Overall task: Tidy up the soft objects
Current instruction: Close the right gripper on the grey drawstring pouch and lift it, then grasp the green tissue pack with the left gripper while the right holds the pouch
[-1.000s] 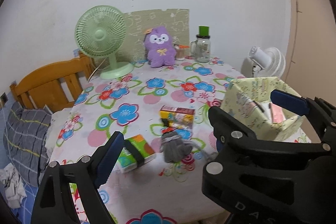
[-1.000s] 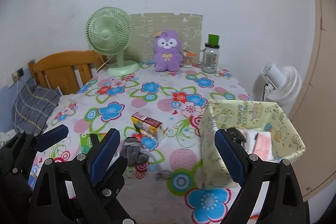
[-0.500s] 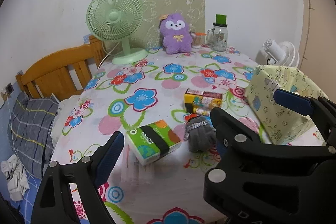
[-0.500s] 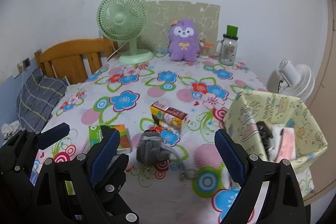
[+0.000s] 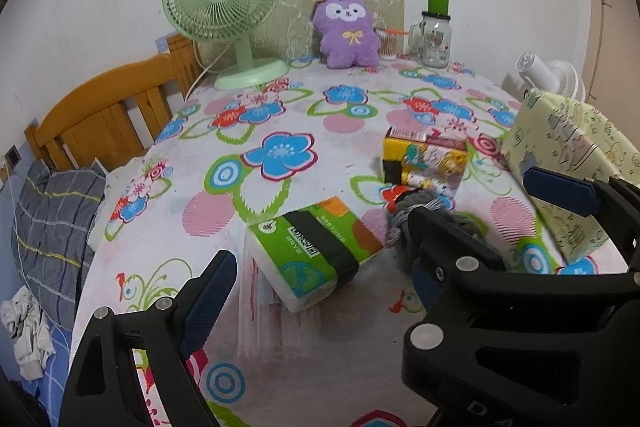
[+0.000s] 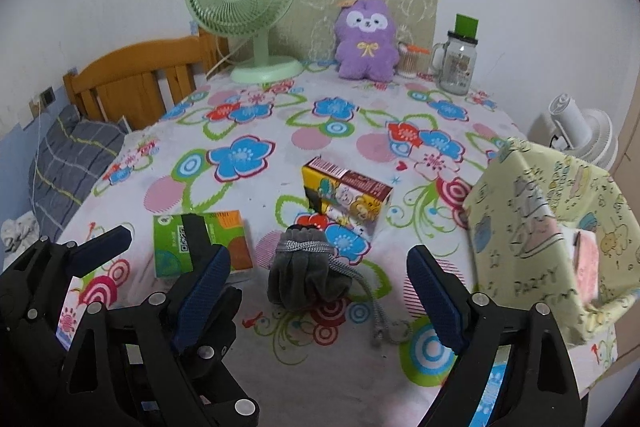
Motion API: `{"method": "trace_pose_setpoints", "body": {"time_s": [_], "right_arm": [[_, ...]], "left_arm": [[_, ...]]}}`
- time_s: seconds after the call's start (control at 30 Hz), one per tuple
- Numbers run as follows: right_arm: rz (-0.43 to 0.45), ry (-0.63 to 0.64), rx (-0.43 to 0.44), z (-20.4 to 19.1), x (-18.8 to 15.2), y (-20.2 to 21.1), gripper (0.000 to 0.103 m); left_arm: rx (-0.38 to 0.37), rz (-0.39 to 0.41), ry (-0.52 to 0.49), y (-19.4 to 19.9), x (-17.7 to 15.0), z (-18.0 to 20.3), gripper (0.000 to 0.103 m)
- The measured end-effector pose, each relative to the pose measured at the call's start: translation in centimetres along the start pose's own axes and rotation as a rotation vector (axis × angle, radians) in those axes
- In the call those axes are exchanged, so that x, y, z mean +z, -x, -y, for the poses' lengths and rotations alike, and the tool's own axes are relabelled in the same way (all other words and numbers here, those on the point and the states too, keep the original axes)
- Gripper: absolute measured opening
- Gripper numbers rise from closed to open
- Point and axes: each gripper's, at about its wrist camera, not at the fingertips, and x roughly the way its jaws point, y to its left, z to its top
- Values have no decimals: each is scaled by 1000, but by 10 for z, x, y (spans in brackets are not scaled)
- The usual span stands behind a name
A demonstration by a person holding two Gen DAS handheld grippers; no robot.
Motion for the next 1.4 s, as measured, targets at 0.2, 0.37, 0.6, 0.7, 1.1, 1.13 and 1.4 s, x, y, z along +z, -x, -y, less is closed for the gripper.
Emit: {"method": "trace_pose_setpoints", "body": {"time_s": [0.2, 0.37, 0.6, 0.7, 1.1, 1.13, 1.4], "right_arm": [[-55, -16, 2, 1, -2, -21, 85], [-111, -35, 0, 5, -4, -35, 79], [-169, -82, 55, 11, -5, -53, 63], [-172, -90, 63, 11, -5, -55, 57], [-142, -63, 19, 17, 4, -53, 47], [-140, -63, 17, 17, 4, -53, 47], [-147, -67, 24, 20, 7, -58, 47]], "left_arm": [[3, -30, 1, -14, -1, -5, 91], [23, -45, -35, -26, -1, -1, 91], [17, -62, -43, -37, 1, 1, 91], [18, -65, -53, -40, 3, 2, 91], [17, -69, -48, -53, 14, 4, 91], [20, -70, -48, -55, 15, 5, 91], [19, -61, -49, -60, 18, 7, 82]]}}
